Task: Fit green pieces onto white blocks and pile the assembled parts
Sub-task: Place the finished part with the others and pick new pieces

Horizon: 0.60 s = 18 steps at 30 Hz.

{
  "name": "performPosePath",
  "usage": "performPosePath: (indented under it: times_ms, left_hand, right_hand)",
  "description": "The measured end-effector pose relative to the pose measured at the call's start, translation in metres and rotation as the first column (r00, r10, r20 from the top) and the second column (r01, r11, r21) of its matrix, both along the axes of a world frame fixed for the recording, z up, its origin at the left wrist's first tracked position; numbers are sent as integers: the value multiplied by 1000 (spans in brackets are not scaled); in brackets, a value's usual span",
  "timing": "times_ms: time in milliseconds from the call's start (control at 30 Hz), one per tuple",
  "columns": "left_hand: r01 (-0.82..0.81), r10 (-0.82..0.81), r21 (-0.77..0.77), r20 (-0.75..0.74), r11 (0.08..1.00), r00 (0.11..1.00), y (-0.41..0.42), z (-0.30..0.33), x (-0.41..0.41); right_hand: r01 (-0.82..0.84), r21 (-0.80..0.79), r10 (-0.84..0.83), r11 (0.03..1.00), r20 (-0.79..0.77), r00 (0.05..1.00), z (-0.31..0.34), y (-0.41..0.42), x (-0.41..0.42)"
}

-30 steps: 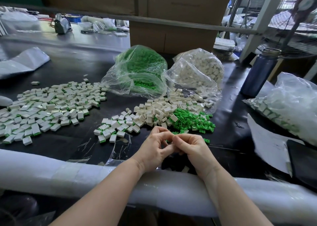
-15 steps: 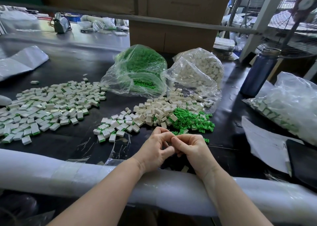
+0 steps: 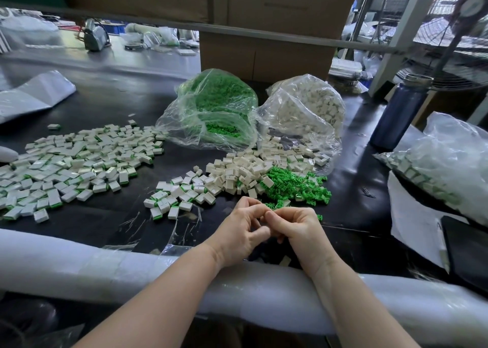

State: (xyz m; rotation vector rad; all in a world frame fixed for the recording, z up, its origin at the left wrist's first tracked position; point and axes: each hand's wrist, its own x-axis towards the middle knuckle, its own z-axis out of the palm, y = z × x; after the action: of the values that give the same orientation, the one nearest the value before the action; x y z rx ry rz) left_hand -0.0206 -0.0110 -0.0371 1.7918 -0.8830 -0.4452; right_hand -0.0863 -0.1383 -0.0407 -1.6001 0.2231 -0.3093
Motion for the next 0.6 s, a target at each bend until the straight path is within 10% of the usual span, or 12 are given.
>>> performPosePath:
  times_ms: [333, 600]
  left_hand:
    - [-105, 105, -37, -8, 994, 994, 0, 0, 2]
    - [-123, 123, 0, 18, 992, 992, 1, -1, 4]
  right_hand:
    - [40, 73, -42, 997, 23, 999, 3, 4, 1]
    - [196, -245, -184, 949, 70, 980, 2, 1, 0]
